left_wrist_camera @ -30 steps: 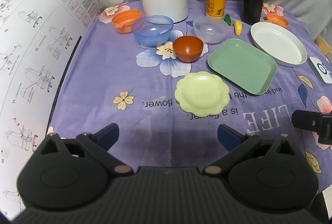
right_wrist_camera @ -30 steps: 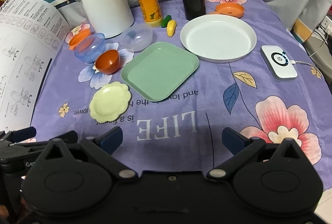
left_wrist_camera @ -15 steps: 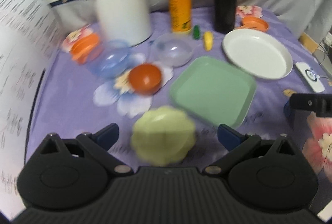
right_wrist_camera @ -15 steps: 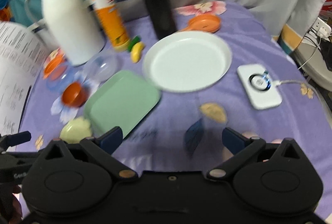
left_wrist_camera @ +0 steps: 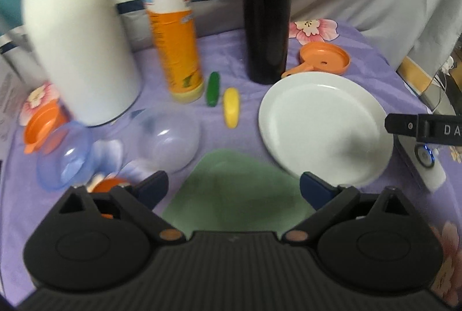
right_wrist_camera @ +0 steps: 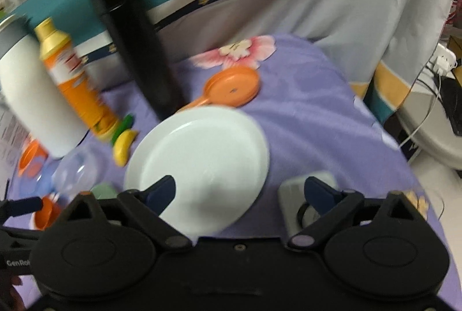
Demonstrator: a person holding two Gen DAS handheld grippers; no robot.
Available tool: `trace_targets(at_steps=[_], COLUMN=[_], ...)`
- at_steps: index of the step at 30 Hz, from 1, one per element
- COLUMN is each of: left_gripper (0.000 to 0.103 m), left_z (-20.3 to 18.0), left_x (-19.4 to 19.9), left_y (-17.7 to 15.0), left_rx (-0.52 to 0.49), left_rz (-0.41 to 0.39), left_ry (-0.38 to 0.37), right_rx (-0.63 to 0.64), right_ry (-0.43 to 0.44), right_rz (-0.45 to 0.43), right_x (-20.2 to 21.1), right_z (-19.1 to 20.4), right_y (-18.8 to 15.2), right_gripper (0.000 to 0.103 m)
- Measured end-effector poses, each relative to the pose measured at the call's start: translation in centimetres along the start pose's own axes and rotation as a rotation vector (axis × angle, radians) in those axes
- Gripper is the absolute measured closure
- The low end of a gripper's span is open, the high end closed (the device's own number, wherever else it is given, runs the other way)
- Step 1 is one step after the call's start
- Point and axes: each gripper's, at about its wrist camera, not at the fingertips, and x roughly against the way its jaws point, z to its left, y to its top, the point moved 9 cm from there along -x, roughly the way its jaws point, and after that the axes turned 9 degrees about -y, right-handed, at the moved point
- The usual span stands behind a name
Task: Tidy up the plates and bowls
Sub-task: 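Reach both grippers to the white round plate and close on its rim, then carry the white plate toward the booklet, lower it and open both grippers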
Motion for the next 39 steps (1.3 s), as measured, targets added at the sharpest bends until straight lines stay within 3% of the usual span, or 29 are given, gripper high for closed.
trace_targets(at_steps=[4,6,11,16,19,26,29,31,39], left_gripper=[0.013,0.019,0.038,0.053,0.058,0.055,0.077,0.077,0.078], left_z=[-0.2,-0.3,-0.4,-0.8,-1.1,-1.3,-2.3,-2.7,-2.4], left_x=[-3.1,-4.1,-6.6,-8.1,-8.7,-9.4,-9.4,-9.1,-7.2], left_y=[1.4,1.9,2.4,2.3,2.2,2.2,2.4,2.3,2.5], left_rx=[0.001,-0.002,-0.003,-0.016,-0.033,-0.066,-0.075,-0.101,-0.065], left_rz=[0.028,0.035,0.072,0.112,0.131,0.123,0.127,0.119,0.11], left_ry=[-0.018,-0.021,-0.045,-0.066,-0.073,-0.045,-0.067,-0.029,-0.018], right_rx=[-0.035,-0.039,-0.012,0.01,0.02,0.042,0.026,-0.004,-0.022], right_ry=[-0.02,-0.029,-0.018,0.01,0.017,0.028,0.015,0.011,0.01], right_rz=[-0.001,0.0,0.023,0.056,0.067,0.043,0.041,0.05,0.054], right_x=[-2.8,-3.9,-6.6,-8.2,-8.7,-8.5,-8.3,-8.2,-6.9], right_z=[-1.9,-2.4,-2.2,-1.2,-0.9,-0.7,-0.3,-0.4,-0.1], right_y=[1.7,2.0,2.2,1.7,1.2,1.0,1.0,1.2,1.4], right_gripper=[0.013,0.021,0.055,0.077,0.078,0.08,0.082,0.083,0.083])
